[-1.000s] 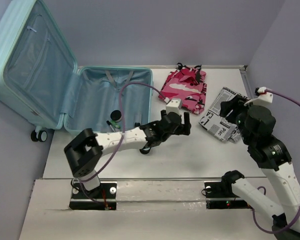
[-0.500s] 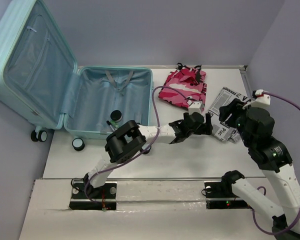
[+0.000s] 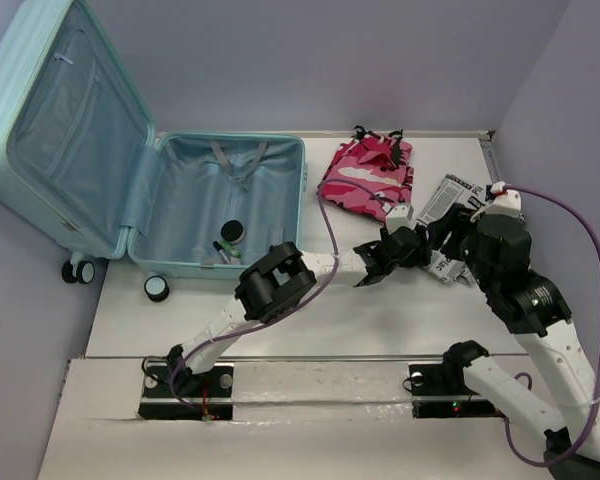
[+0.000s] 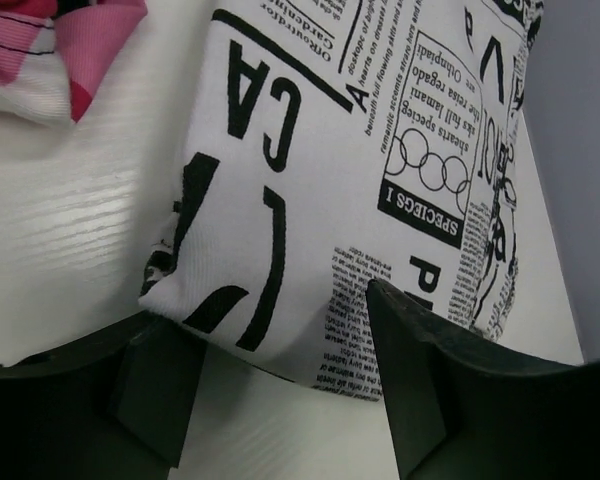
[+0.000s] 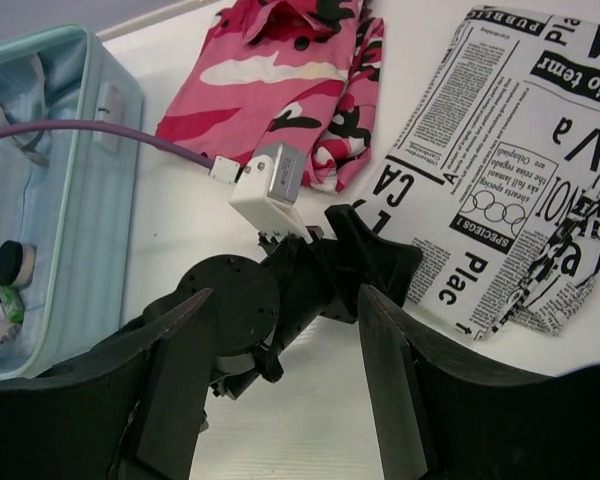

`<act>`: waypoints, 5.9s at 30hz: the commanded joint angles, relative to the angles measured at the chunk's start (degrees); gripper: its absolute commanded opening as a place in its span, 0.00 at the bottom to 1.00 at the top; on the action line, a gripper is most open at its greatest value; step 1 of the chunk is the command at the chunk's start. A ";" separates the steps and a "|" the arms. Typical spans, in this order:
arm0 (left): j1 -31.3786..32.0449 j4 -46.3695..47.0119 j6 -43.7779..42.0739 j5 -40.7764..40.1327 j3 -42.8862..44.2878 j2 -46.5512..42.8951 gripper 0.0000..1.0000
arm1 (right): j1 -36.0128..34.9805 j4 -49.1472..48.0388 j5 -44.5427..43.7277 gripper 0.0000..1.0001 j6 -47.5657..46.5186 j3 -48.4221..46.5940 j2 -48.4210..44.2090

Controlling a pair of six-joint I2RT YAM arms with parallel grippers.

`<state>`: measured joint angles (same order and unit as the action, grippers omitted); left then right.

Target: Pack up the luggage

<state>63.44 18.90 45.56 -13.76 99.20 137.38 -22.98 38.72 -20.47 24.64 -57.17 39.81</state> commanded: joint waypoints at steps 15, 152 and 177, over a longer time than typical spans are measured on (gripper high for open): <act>0.02 18.28 1.01 -10.93 -43.60 -28.10 0.06 | -0.22 -5.48 2.64 0.70 6.99 12.85 0.44; 0.90 -28.12 -15.85 -43.72 -59.21 -121.57 0.99 | -23.77 -48.83 55.97 0.07 7.88 -52.50 60.80; -20.19 -15.39 -16.38 -15.69 -60.70 -100.12 0.71 | -6.11 -53.85 47.55 0.92 25.57 -84.10 112.26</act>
<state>48.38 -3.53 30.20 -38.39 38.98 34.46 -30.17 -13.13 28.23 53.89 -144.75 159.37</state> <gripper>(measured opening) 0.709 0.633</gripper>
